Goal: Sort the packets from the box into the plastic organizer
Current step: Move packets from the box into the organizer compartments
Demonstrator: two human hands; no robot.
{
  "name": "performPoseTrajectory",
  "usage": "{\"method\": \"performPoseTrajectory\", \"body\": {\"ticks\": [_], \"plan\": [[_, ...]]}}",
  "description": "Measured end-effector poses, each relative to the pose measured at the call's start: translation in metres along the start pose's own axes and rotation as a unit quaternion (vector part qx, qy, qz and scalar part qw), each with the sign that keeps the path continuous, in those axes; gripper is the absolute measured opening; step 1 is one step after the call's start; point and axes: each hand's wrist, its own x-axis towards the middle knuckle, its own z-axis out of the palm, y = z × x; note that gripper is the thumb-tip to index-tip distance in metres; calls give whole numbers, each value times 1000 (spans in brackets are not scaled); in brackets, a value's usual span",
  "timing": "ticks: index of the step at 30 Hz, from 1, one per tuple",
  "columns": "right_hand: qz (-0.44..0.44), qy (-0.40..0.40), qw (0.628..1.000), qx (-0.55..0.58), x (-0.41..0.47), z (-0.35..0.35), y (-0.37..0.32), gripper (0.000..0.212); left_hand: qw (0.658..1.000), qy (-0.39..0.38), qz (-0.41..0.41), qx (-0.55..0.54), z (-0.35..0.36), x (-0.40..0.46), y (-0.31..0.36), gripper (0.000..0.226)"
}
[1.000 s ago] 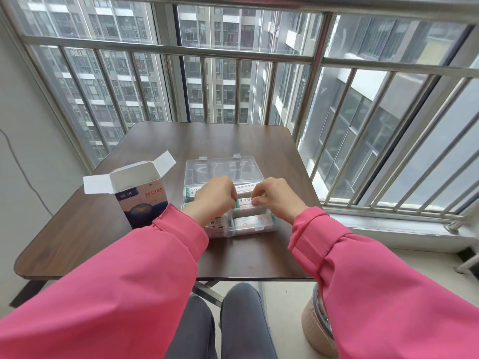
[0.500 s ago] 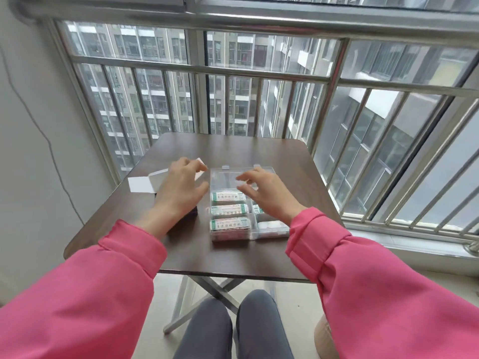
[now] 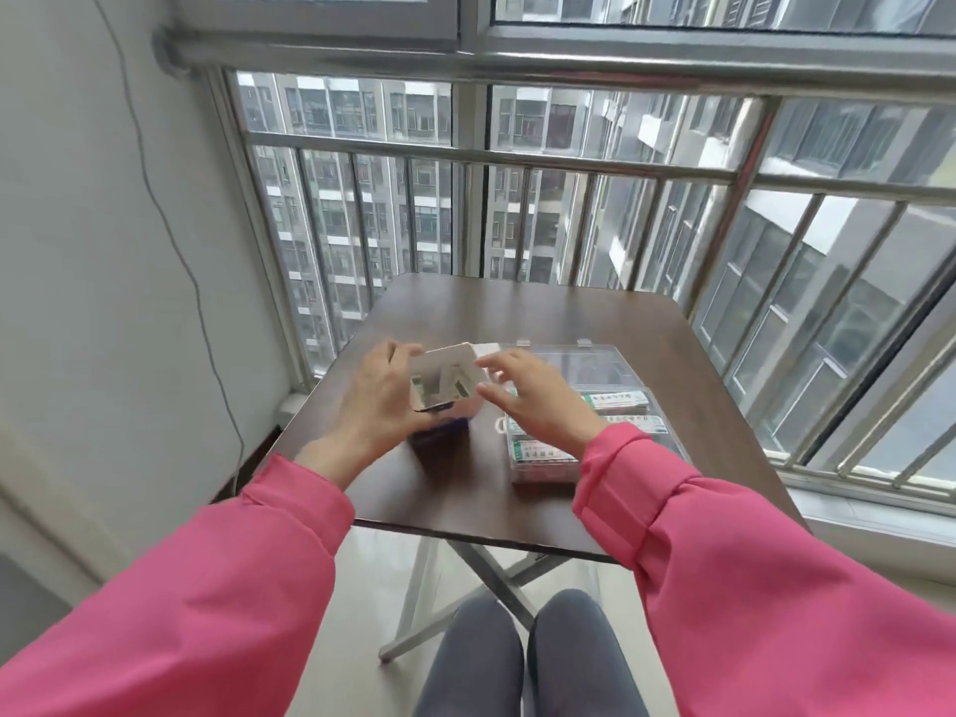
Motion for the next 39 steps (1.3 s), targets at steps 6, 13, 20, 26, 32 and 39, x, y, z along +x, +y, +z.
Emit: {"method": "performPoseTrajectory", "body": {"ticks": [6, 13, 20, 26, 32, 39], "plan": [[-118, 107, 985, -66, -28, 0, -14, 40, 986, 109, 122, 39, -10, -16, 11, 86], [-159, 46, 963, -214, -55, -18, -31, 41, 974, 97, 203, 20, -19, -25, 36, 88], [-40, 5, 948, -317, -63, -24, -50, 29, 956, 123, 263, 29, -26, -30, 58, 73], [-6, -31, 942, -334, -64, -24, -57, 32, 960, 108, 257, 13, -26, -31, 58, 81], [21, -117, 967, -226, -66, -24, -57, 32, 962, 106, 251, -8, -23, -36, 52, 78], [-1, -116, 941, -318, -67, -15, -52, 37, 958, 114, 259, -47, -18, -37, 58, 81]]}}
